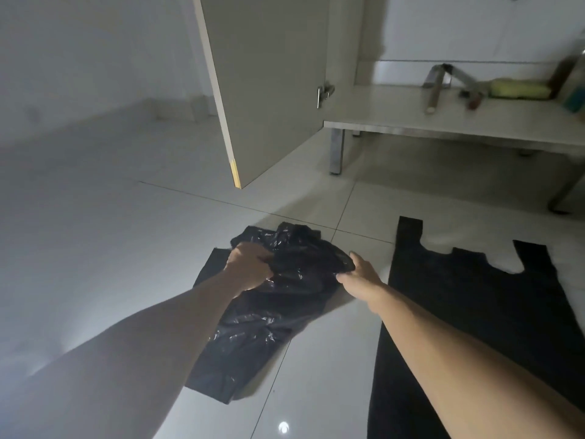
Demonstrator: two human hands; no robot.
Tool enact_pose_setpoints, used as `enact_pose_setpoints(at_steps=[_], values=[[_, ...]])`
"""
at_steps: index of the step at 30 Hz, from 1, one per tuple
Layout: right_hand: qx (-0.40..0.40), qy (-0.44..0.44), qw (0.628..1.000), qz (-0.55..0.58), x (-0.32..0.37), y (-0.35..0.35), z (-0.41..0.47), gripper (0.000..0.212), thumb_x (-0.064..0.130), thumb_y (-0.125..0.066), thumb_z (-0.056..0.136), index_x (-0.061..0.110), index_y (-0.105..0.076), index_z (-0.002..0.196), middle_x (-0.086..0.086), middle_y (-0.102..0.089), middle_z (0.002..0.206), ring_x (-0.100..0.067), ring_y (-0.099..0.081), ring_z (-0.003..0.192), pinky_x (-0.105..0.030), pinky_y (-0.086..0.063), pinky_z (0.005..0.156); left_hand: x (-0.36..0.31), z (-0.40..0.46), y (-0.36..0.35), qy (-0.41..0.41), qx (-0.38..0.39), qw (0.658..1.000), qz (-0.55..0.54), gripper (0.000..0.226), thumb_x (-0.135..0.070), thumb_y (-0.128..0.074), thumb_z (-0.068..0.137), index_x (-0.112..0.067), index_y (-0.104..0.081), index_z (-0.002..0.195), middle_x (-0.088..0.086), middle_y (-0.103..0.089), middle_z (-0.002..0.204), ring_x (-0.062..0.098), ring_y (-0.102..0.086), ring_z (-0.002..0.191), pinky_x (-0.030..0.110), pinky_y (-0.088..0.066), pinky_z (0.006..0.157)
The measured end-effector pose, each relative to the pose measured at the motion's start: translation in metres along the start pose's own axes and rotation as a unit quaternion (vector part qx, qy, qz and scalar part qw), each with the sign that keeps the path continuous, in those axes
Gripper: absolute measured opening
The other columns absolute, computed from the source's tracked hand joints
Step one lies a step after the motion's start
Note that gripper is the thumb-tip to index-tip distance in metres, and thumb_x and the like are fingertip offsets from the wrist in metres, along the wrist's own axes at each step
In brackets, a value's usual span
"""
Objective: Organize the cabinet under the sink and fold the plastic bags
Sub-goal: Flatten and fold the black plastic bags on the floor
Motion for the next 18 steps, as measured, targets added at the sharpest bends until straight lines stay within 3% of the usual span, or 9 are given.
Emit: enact_pose_setpoints(at_steps=[2,4,7,9,11,13,15,17,18], values=[[0.011,-0.06,0.986,0.154,-0.009,0.001,-0.001,0.057,0.017,-0.046,0.097,0.029,-0.029,0.15,-0.007,-0.036,0.15,-0.033,-0.043,0.13,-0.043,-0.048,0.095,-0.001,-0.001,0.012,0.045,-0.005,0.991,-0.123,0.017,0.001,-0.061,0.078,-0.005,-0.071,0.092,0.006,-0.062,0.079,0.018,-0.057,0.068,0.024,-0.051,0.058],[0.029,-0.127,0.934,0.333,-0.013,-0.005,-0.009,0.035,0.017,-0.043,0.101,0.021,-0.049,0.135,-0.012,-0.048,0.141,-0.035,-0.05,0.122,-0.047,-0.053,0.089,0.01,-0.002,0.024,0.112,-0.004,0.963,-0.245,0.022,-0.006,-0.058,0.063,-0.001,-0.068,0.082,0.013,-0.059,0.072,0.026,-0.057,0.063,0.034,-0.051,0.062],[0.0,-0.134,0.881,0.454,-0.006,0.0,-0.012,0.016,0.002,-0.054,0.094,0.006,-0.064,0.106,-0.02,-0.064,0.113,-0.027,-0.061,0.09,-0.037,-0.055,0.076,0.012,-0.003,0.035,0.101,0.02,0.945,-0.309,0.015,-0.002,-0.052,0.061,-0.006,-0.065,0.068,0.012,-0.054,0.066,0.027,-0.054,0.058,0.034,-0.047,0.056],[-0.056,-0.114,0.891,0.437,0.0,0.018,-0.012,0.018,-0.006,-0.057,0.088,0.006,-0.068,0.097,-0.019,-0.066,0.101,-0.022,-0.06,0.079,-0.03,-0.053,0.066,0.013,0.0,0.048,0.073,-0.004,0.956,-0.284,0.027,0.008,-0.053,0.069,-0.012,-0.07,0.064,0.012,-0.06,0.068,0.028,-0.057,0.064,0.033,-0.05,0.063],[-0.118,-0.085,0.915,0.375,0.005,0.045,-0.012,0.019,-0.006,-0.061,0.087,0.012,-0.069,0.086,-0.012,-0.066,0.097,-0.019,-0.061,0.076,-0.026,-0.053,0.06,0.013,-0.002,0.063,0.043,-0.045,0.973,-0.221,0.029,0.008,-0.058,0.074,-0.016,-0.073,0.073,0.01,-0.065,0.072,0.026,-0.06,0.071,0.031,-0.053,0.071],[-0.187,-0.033,0.942,0.278,0.015,0.076,-0.014,0.018,-0.002,-0.064,0.088,0.013,-0.072,0.095,-0.008,-0.067,0.1,-0.016,-0.062,0.069,-0.027,-0.057,0.059,0.019,0.0,0.074,0.035,-0.094,0.98,-0.175,0.03,0.006,-0.061,0.078,-0.022,-0.074,0.079,0.003,-0.069,0.076,0.022,-0.064,0.075,0.029,-0.056,0.072],[-0.236,0.025,0.95,0.205,0.027,0.1,-0.022,0.021,0.001,-0.065,0.089,0.01,-0.073,0.106,-0.008,-0.068,0.102,-0.015,-0.064,0.059,-0.025,-0.059,0.055,0.023,-0.003,0.08,0.038,-0.146,0.965,-0.212,0.031,0.005,-0.062,0.08,-0.023,-0.077,0.082,0.0,-0.071,0.078,0.023,-0.067,0.077,0.034,-0.059,0.074],[-0.239,0.061,0.95,0.192,0.039,0.111,-0.031,0.02,0.001,-0.062,0.09,0.008,-0.073,0.105,-0.007,-0.069,0.098,-0.016,-0.067,0.052,-0.02,-0.055,0.045,0.018,-0.008,0.084,0.052,-0.204,0.952,-0.224,0.028,-0.009,-0.064,0.085,-0.019,-0.072,0.11,0.0,-0.071,0.094,0.025,-0.065,0.088,0.04,-0.058,0.082],[-0.226,0.062,0.95,0.207,0.043,0.112,-0.033,0.016,0.001,-0.06,0.09,0.008,-0.073,0.098,-0.007,-0.069,0.093,-0.016,-0.067,0.048,-0.021,-0.055,0.044,0.019,-0.01,0.083,0.085,-0.224,0.948,-0.211,0.04,-0.025,-0.064,0.087,-0.018,-0.062,0.126,0.004,-0.065,0.109,0.027,-0.061,0.099,0.042,-0.054,0.087]])
Point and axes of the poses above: each hand's wrist, its own z-axis towards the middle knuckle, its own y-axis out of the back of the hand, x = y × z, the point moved 9 cm from there along z, towards the middle knuckle
